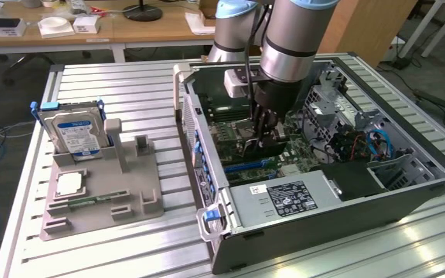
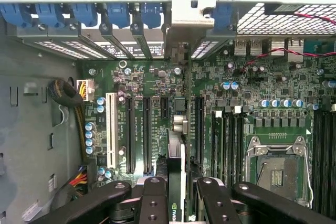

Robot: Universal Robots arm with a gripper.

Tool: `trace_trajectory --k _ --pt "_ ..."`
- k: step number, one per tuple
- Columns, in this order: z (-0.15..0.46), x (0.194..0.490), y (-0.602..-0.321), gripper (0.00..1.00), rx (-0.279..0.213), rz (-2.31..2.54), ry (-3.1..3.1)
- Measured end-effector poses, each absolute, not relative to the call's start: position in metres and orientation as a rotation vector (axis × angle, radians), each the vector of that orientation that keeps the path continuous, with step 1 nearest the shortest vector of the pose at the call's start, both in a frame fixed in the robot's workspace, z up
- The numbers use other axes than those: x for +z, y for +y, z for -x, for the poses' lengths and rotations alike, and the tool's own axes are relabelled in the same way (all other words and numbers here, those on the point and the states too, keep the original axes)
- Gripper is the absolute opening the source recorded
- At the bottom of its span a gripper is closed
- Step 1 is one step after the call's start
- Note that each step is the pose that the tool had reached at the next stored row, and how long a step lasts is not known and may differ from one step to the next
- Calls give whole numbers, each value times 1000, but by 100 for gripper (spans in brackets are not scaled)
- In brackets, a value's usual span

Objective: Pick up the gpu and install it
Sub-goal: 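Insert the gpu into the slot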

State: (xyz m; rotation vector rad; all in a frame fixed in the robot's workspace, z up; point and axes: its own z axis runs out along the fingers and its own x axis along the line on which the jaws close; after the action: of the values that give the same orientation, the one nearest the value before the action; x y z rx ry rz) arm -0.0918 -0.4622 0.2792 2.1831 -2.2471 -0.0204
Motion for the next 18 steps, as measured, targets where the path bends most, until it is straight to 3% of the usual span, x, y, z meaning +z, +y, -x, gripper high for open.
trace_trajectory --k 6,18 --pt "92 279 -462 26 4 -2195 -2259" --pt "93 275 -460 26 4 -2195 -2259"
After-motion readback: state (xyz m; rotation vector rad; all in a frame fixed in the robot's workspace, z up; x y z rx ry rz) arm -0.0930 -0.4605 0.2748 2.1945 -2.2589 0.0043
